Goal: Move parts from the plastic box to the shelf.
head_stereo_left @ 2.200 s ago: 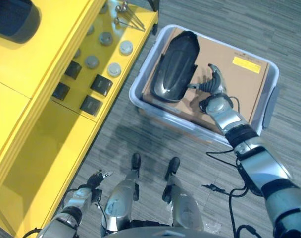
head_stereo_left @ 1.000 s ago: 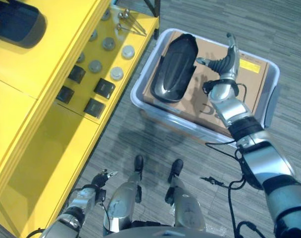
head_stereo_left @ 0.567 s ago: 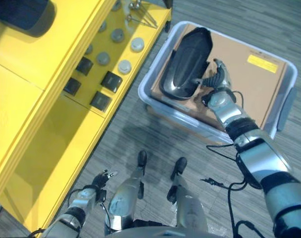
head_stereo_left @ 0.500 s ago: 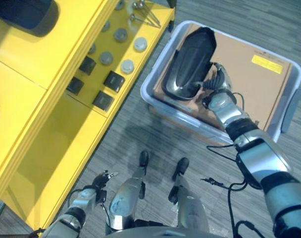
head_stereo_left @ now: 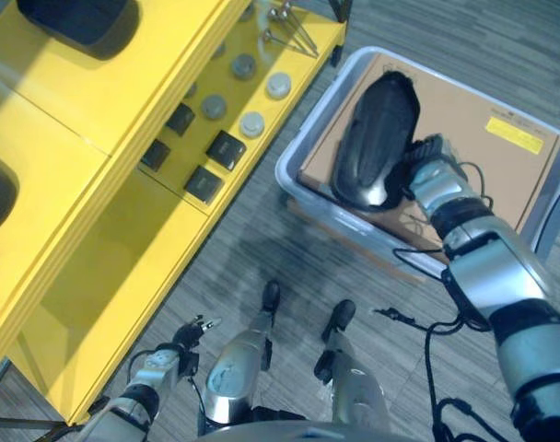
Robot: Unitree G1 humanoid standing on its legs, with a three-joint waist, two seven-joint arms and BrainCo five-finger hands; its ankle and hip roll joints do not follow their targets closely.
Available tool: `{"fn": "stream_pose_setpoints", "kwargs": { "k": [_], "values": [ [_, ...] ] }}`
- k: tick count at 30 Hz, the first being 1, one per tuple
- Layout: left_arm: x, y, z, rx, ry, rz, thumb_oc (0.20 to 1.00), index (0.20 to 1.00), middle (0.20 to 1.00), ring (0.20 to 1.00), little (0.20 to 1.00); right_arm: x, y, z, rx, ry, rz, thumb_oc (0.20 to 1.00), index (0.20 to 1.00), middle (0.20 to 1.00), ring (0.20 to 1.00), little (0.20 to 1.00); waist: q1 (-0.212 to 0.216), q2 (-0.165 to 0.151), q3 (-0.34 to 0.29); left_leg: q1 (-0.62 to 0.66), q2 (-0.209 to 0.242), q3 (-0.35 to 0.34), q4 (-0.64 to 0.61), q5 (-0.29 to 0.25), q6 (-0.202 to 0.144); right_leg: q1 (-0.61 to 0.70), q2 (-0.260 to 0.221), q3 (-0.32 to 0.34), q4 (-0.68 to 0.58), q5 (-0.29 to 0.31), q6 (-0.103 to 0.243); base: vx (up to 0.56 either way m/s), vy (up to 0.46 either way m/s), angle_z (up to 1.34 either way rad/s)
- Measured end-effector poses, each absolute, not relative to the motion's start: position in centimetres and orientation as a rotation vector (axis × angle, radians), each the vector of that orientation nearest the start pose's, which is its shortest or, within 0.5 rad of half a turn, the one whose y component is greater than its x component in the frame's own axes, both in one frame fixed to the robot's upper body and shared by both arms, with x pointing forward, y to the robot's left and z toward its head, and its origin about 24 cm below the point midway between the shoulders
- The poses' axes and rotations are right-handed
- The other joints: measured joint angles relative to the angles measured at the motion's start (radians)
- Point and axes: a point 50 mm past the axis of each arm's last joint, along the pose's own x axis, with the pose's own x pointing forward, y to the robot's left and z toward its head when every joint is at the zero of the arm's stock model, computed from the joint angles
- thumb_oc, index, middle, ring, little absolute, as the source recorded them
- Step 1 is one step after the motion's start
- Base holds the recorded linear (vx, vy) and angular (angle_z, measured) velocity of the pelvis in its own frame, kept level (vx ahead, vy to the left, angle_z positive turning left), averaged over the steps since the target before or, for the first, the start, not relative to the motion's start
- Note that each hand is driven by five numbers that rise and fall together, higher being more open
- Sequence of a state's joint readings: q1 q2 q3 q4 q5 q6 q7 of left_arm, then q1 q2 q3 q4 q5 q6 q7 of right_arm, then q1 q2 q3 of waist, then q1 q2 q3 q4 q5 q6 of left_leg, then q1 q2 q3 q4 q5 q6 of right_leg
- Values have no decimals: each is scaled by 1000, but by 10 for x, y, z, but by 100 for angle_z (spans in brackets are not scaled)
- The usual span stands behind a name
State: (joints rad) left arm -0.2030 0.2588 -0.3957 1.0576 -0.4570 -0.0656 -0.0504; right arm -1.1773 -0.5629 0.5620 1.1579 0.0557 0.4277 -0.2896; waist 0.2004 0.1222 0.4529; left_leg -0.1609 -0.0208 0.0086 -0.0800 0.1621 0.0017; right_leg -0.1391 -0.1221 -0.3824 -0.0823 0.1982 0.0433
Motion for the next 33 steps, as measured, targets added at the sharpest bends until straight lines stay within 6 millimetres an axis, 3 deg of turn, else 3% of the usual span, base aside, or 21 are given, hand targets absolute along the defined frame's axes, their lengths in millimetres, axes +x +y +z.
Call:
{"fn": "stream_pose_setpoints", "kwargs": {
  "k": [6, 11, 14, 18, 20, 22, 26, 33],
  "values": [
    [208, 197, -114, 57, 790, -70, 1000, 1000, 1000, 1000, 1000, 393, -280, 149, -802, 392, -532, 200, 200, 200, 200, 200, -4, -3, -35, 4, 0, -7, 0, -3, -4, 7, 0, -8, 0, -4, 0, -41, -85, 4],
    [224, 201, -97, 24, 689, -67, 1000, 1000, 1000, 1000, 1000, 375, -300, 122, -739, 342, -589, 200, 200, 200, 200, 200, -43, -17, -49, 45, 3, 7, 0, -4, -2, 40, 5, 9, 0, -5, 2, -28, -116, -9],
    [236, 203, -82, 22, 603, -77, 1000, 1000, 1000, 1000, 1000, 369, -294, 108, -776, 278, -558, 200, 200, 200, 200, 200, -77, -45, -79, 78, 11, 31, 0, -16, -9, 63, 11, 28, 0, -8, 4, 37, -130, -28],
    [264, 199, -38, 3, 411, -111, 1000, 1000, 1000, 1000, 1000, 359, -277, 103, -855, 105, -460, 200, 200, 200, 200, 200, -119, -95, -130, 119, 27, 62, -5, -37, -18, 86, 24, 60, -2, -23, 6, 46, -105, -23],
    [274, 192, -16, -8, 331, -134, 1000, 1000, 1000, 1000, 1000, 352, -270, 100, -889, 49, -423, 200, 200, 200, 200, 200, -126, -109, -157, 146, 35, 72, -7, -49, -15, 107, 31, 69, -5, -32, 0, 43, -96, -19],
    [277, 186, -8, -14, 297, -154, 1000, 1000, 1000, 1000, 1000, 348, -268, 94, -917, 27, -413, 200, 200, 200, 200, 200, -132, -115, -196, 144, 38, 74, -7, -54, -17, 112, 35, 69, -6, -35, 1, 43, -107, -9],
    [293, 158, 32, -45, 177, -258, 1000, 1000, 1000, 1000, 1000, 343, -257, 107, -978, -105, -402, 200, 200, 200, 200, 200, -146, -116, -219, 184, 49, 83, -6, -58, -20, 144, 46, 69, -4, -39, -1, 21, -94, 0],
    [301, 116, 58, -153, 164, -440, 1000, 1000, 1000, 1000, 1000, 343, -227, 142, -1066, -381, -375, 200, 200, 200, 200, 200, -166, -137, -256, 202, 55, 98, -6, -62, -22, 155, 53, 81, -1, -43, -6, -10, -45, -6]
  ]
}}
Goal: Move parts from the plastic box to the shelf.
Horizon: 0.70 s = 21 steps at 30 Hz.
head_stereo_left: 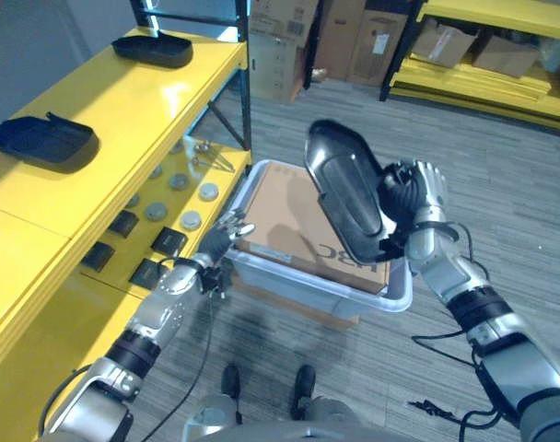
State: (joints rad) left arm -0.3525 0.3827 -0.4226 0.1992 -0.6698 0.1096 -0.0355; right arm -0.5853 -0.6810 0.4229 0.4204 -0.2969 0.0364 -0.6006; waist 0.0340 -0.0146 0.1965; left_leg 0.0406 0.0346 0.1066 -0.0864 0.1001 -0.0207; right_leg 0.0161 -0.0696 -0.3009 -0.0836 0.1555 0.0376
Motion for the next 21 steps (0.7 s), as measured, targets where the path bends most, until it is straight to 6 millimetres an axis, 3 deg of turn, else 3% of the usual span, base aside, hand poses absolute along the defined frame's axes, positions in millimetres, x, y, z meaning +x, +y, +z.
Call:
{"fn": "stream_pose_setpoints", "kwargs": {
  "k": [7, 12, 15, 21],
  "values": [
    [304, 82, 77, -246, 151, -574, 1000, 1000, 1000, 1000, 1000, 344, -212, 163, -1135, -530, -369, 200, 200, 200, 200, 200, -21, -10, -15, 27, -1, 19, 0, -10, 6, 17, 0, 22, 0, -2, 0, -5, -15, -8],
    [307, 75, 79, -247, 156, -590, 1000, 1000, 1000, 1000, 1000, 341, -191, 180, -1136, -643, -311, 200, 200, 200, 200, 200, -56, -10, -27, 47, 0, 42, 0, -19, 8, 22, 3, 49, -2, -3, 0, 5, -1, -17],
    [308, 73, 82, -245, 146, -595, 1000, 1000, 1000, 1000, 1000, 340, -185, 182, -1134, -654, -278, 200, 200, 200, 200, 200, -61, -10, -34, 51, 0, 53, 0, -21, 7, 21, 4, 61, -2, -3, 0, 11, 5, -11],
    [322, 73, 90, -225, 123, -563, 1000, 1000, 1000, 1000, 1000, 340, -151, 171, -1128, -678, -120, 200, 200, 200, 200, 200, -74, -10, -48, 60, 0, 65, 0, -23, 4, 23, 5, 73, 0, -2, -1, 4, 5, -6]
  ]
}}
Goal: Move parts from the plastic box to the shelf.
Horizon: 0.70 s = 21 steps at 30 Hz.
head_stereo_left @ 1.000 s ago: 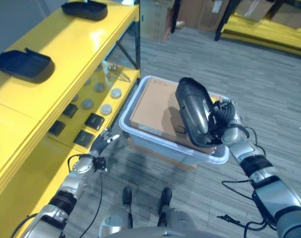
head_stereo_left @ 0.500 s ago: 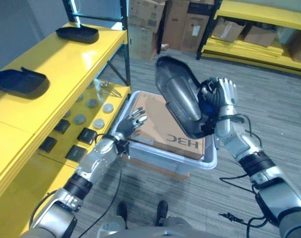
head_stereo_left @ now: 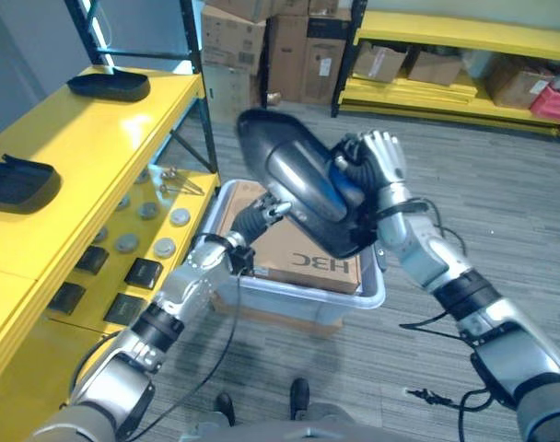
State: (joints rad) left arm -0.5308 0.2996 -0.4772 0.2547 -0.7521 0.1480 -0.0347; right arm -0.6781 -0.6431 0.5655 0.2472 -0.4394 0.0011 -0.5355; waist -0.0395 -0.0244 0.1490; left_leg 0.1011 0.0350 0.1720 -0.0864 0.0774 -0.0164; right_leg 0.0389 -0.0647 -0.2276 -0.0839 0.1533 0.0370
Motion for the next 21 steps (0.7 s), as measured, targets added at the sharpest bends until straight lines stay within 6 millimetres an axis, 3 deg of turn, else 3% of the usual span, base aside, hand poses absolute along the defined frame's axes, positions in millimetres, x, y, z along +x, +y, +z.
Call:
{"fn": "stream_pose_setpoints", "kwargs": {
  "k": [5, 11, 12, 14, 21],
  "values": [
    [326, 79, 81, -239, 123, -487, 1000, 1000, 1000, 1000, 1000, 341, -137, 170, -1104, -682, -102, 200, 200, 200, 200, 200, -3, -1, -7, 3, -1, 9, 0, -1, 0, -2, 0, 12, -4, 1, 1, -11, 13, -5],
    [327, 82, 85, -289, 80, -471, 1000, 1000, 1000, 1000, 1000, 339, -136, 168, -1075, -690, -92, 200, 200, 200, 200, 200, -11, -1, -7, 6, -1, 18, 0, -3, 1, -3, 0, 19, -4, 2, 2, -1, 12, -4],
    [328, 83, 86, -298, 79, -468, 576, 576, 576, 576, 576, 339, -136, 167, -1072, -693, -91, 200, 200, 200, 200, 200, -14, -1, -7, 6, -1, 18, 0, -4, 1, -3, 0, 19, -5, 2, 2, 0, 0, 0],
    [328, 83, 86, -300, 76, -459, 200, 200, 200, 200, 200, 337, -135, 170, -1061, -704, -93, 200, 200, 200, 200, 200, -19, -1, -7, 6, -1, 20, 0, -4, 1, -4, 0, 20, -4, 2, 2, 0, 0, 0],
    [329, 83, 88, -311, 63, -438, 200, 200, 200, 200, 200, 332, -129, 182, -1014, -754, -67, 200, 200, 200, 200, 200, -19, 0, -7, 7, -1, 21, 0, -4, 1, -3, 0, 20, -5, 2, 2, 0, 0, 0]
  ]
}}
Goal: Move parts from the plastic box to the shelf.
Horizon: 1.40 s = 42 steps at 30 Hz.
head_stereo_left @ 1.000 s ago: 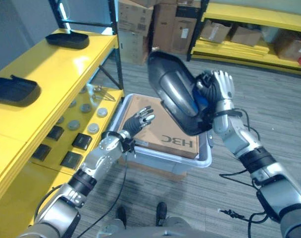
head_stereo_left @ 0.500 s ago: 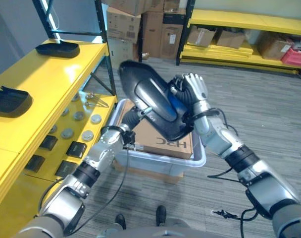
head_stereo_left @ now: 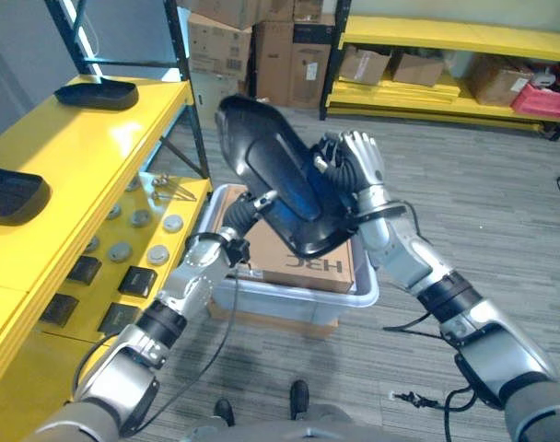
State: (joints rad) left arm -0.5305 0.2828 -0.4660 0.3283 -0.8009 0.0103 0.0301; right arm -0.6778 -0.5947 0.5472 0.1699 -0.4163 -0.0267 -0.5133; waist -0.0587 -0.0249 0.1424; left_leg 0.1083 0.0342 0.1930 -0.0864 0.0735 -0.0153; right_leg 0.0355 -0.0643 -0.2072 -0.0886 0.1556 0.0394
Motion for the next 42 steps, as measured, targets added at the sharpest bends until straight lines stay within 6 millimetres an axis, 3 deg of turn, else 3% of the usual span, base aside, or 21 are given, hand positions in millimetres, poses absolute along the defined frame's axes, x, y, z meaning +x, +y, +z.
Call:
{"fn": "stream_pose_setpoints", "kwargs": {
  "k": [13, 17, 23, 28, 30, 31, 36, 42],
  "values": [
    [327, 94, 111, -252, -133, -345, 200, 200, 200, 200, 200, 315, -112, 190, -699, -748, -16, 200, 200, 200, 200, 200, -2, 0, 0, 2, 0, 2, 0, -1, -1, 1, 0, 3, 0, 0, 0, 0, 0, 0],
    [313, 97, 118, -211, -216, -294, 200, 200, 200, 200, 200, 299, -113, 183, -600, -731, -1, 200, 200, 200, 200, 200, -6, 0, 0, 4, 0, 5, 0, -4, -1, 1, 0, 5, 0, -1, 1, 15, -5, -2],
    [306, 109, 132, -58, -363, -215, 200, 200, 200, 200, 200, 288, -110, 168, -499, -694, 29, 200, 200, 200, 200, 200, -5, 0, 0, 2, -1, 5, 0, -6, 0, -2, 0, 7, 0, -1, 1, 0, 0, 0],
    [301, 116, 150, 9, -461, -183, 200, 200, 200, 200, 200, 281, -106, 170, -465, -729, 56, 200, 200, 200, 200, 200, -4, 0, 0, -2, -1, 5, 0, -10, -2, -6, -1, 8, 0, 0, 1, 0, 0, 0],
    [301, 117, 150, 18, -464, -178, 200, 200, 200, 200, 200, 280, -106, 170, -465, -730, 61, 555, 555, 555, 555, 555, -3, 0, 0, -3, -1, 5, 0, -10, -2, -7, -1, 8, 0, 0, 1, 0, 0, 0],
    [301, 117, 150, 30, -470, -168, 200, 200, 200, 200, 200, 280, -106, 170, -443, -724, 72, 1000, 1000, 1000, 1000, 1000, -3, 0, 0, -3, -1, 5, 0, -10, -2, -7, -1, 8, 0, 0, 1, 0, 0, 0],
    [299, 119, 152, 121, -535, -131, 200, 200, 200, 200, 200, 278, -106, 164, -328, -667, 128, 1000, 1000, 1000, 1000, 1000, 0, 2, -1, -2, -1, 5, 0, -8, -1, -5, -1, 8, 0, -2, 0, 19, 10, 0],
    [290, 130, 149, 404, -677, -21, 200, 200, 200, 200, 200, 261, -126, 124, -131, -486, 83, 1000, 1000, 1000, 1000, 1000, -7, 13, -7, 2, -3, 6, 0, -12, 1, -1, -2, 11, 3, -2, -1, 15, 27, 0]
  ]
}}
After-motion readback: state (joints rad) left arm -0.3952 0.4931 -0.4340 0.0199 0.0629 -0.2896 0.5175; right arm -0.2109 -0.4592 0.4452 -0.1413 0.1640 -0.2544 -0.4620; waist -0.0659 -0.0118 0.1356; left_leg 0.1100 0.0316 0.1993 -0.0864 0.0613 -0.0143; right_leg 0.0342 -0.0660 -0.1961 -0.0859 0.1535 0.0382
